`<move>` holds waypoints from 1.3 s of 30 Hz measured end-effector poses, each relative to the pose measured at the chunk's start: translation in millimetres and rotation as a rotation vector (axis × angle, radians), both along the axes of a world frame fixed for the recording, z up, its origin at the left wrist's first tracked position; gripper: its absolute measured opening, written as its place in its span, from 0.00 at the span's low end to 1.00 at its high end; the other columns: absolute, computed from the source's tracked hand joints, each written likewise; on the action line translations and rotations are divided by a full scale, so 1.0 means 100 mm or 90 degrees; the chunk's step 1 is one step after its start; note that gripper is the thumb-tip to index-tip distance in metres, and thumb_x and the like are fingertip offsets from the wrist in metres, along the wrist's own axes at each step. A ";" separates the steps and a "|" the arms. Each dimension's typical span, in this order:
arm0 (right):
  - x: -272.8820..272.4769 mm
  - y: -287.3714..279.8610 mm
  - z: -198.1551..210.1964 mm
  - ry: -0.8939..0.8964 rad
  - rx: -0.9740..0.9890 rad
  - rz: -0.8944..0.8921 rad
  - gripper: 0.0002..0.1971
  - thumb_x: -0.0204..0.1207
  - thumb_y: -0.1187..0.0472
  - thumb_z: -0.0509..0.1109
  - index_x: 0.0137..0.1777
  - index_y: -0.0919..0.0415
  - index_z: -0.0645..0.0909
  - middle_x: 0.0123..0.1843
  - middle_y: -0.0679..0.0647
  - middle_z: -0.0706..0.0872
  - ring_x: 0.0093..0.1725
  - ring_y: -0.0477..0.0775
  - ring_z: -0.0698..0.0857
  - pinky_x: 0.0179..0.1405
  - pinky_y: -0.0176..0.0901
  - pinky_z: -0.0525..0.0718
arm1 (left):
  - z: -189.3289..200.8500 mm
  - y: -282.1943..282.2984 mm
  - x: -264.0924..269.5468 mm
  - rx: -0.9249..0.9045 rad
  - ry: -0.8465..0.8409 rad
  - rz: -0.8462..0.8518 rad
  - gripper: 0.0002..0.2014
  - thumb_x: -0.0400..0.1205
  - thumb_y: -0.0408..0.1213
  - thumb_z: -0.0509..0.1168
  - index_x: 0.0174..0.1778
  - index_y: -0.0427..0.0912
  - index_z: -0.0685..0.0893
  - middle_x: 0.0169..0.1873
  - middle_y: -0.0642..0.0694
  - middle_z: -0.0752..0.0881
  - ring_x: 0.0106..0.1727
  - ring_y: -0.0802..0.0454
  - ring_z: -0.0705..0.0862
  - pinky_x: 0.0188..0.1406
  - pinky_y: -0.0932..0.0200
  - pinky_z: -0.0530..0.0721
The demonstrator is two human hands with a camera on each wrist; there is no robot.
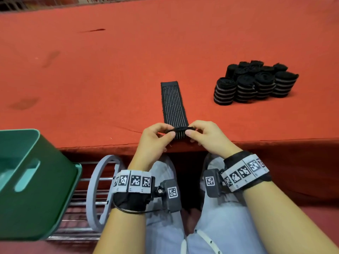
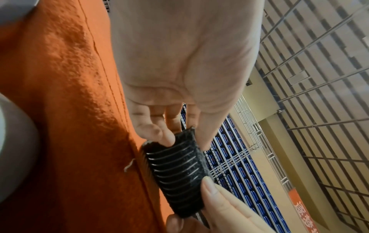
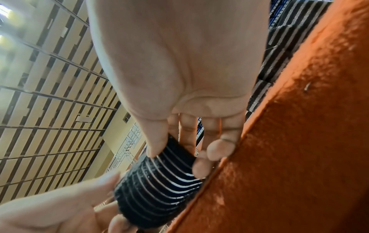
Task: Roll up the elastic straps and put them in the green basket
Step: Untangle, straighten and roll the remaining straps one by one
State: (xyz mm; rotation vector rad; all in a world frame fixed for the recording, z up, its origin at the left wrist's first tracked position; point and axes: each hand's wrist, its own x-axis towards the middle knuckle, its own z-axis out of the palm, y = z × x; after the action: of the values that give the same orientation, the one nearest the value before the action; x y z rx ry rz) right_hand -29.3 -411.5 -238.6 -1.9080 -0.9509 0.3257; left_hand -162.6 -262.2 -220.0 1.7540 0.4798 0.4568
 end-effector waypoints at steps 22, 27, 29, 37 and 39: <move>0.02 0.19 -0.14 -0.122 -0.059 -0.110 0.04 0.78 0.59 0.72 0.44 0.50 0.87 0.38 0.41 0.85 0.43 0.46 0.83 0.50 0.48 0.81 | -0.17 0.13 0.09 0.337 0.098 -0.059 0.12 0.72 0.36 0.80 0.49 0.51 0.91 0.48 0.56 0.83 0.38 0.59 0.80 0.48 0.56 0.83; 0.01 0.13 -0.13 -0.170 -0.019 -0.072 0.03 0.77 0.62 0.73 0.48 0.53 0.87 0.47 0.44 0.82 0.40 0.35 0.77 0.47 0.38 0.76 | -0.21 0.14 0.10 0.370 0.095 -0.063 0.11 0.75 0.35 0.78 0.51 0.54 0.89 0.48 0.58 0.82 0.38 0.58 0.81 0.48 0.55 0.83; 0.01 0.09 -0.12 -0.184 -0.037 -0.029 0.03 0.77 0.60 0.74 0.48 0.53 0.88 0.49 0.43 0.83 0.40 0.34 0.77 0.49 0.41 0.78 | -0.22 0.14 0.10 0.377 0.095 -0.064 0.11 0.76 0.36 0.77 0.51 0.54 0.89 0.48 0.58 0.81 0.38 0.59 0.80 0.48 0.55 0.82; 0.02 0.02 -0.07 -0.192 -0.098 0.036 0.08 0.75 0.58 0.77 0.53 0.53 0.88 0.47 0.44 0.83 0.41 0.38 0.78 0.47 0.35 0.76 | -0.22 0.14 0.08 0.380 0.100 -0.075 0.11 0.77 0.37 0.76 0.52 0.55 0.88 0.45 0.57 0.81 0.38 0.60 0.80 0.48 0.56 0.81; 0.02 0.01 -0.06 -0.187 -0.099 0.039 0.08 0.75 0.59 0.77 0.53 0.52 0.88 0.46 0.43 0.84 0.42 0.35 0.78 0.46 0.29 0.73 | -0.21 0.14 0.07 0.371 0.095 -0.080 0.11 0.77 0.36 0.75 0.51 0.55 0.88 0.44 0.57 0.82 0.37 0.59 0.80 0.47 0.57 0.81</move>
State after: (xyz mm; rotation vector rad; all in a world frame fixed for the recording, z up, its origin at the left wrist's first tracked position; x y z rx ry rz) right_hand -27.7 -410.5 -244.6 -2.1107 -1.2083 0.1597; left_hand -155.9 -248.3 -241.5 2.3770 0.3561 0.4012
